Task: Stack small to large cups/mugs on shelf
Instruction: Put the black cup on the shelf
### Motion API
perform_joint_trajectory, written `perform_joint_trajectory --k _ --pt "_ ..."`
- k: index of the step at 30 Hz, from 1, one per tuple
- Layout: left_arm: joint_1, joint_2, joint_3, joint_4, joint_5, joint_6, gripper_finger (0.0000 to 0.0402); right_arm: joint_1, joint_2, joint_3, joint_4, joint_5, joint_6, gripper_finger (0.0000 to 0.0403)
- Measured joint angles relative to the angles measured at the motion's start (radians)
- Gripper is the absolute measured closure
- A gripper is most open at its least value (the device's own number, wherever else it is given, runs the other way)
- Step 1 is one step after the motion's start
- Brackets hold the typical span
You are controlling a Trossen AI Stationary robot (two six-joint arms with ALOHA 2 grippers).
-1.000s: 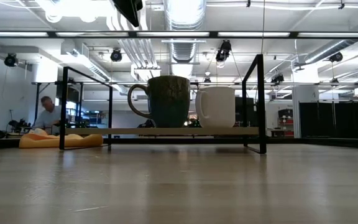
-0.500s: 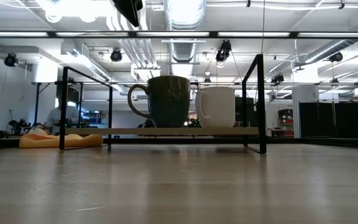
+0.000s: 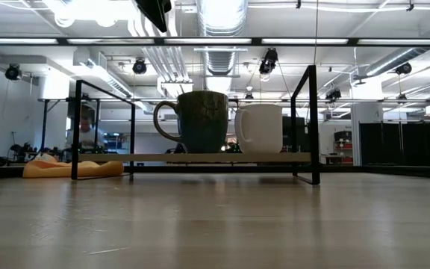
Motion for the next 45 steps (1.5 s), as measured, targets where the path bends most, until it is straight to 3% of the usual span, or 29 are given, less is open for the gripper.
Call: perform_joint_trajectory --k 5,11,15,17,20,23,29,31,40,45 --pt "0.0 0.0 0.0 -0.002 0.0 0.0 0.0283 -0.002 0.0 0.045 0.001 0.033 -0.076 0.0393" --pt "0.0 -0.001 0.0 -0.07 0.0 -0.001 0.0283 -0.035 0.0 0.162 0.012 0.364 -0.25 0.0394" --pt "-0.001 -0.001 0.0 -0.133 0.001 0.005 0.0283 -0.106 0.0 0.229 0.108 0.585 -0.561 0.0394" --pt "-0.001 -0.001 0.0 -0.169 0.003 0.061 0.0283 -0.153 0.0 0.244 0.219 0.64 -0.775 0.0394" --pt "-0.001 -0.001 0.0 -0.215 0.003 0.14 0.0283 -0.238 0.0 0.244 0.428 0.628 -1.091 0.0394" --pt "-0.001 -0.001 0.0 -0.216 0.004 0.175 0.0283 -0.32 0.0 0.224 0.555 0.56 -1.276 0.0394" --pt "-0.001 -0.004 0.0 -0.216 0.039 0.183 0.0283 -0.447 0.0 0.206 0.545 0.538 -1.39 0.0394" --pt "-0.001 -0.005 0.0 -0.216 0.08 0.183 0.0283 -0.482 0.0 0.199 0.559 0.483 -1.438 0.0394" --pt "-0.001 -0.065 -0.003 -0.215 0.095 0.211 0.0283 -0.57 0.002 0.104 0.848 0.339 -1.61 0.0394" --pt "-0.001 -0.142 -0.04 -0.216 0.094 0.208 0.0283 -0.6 0.028 0.07 0.895 0.287 -1.635 0.0394"
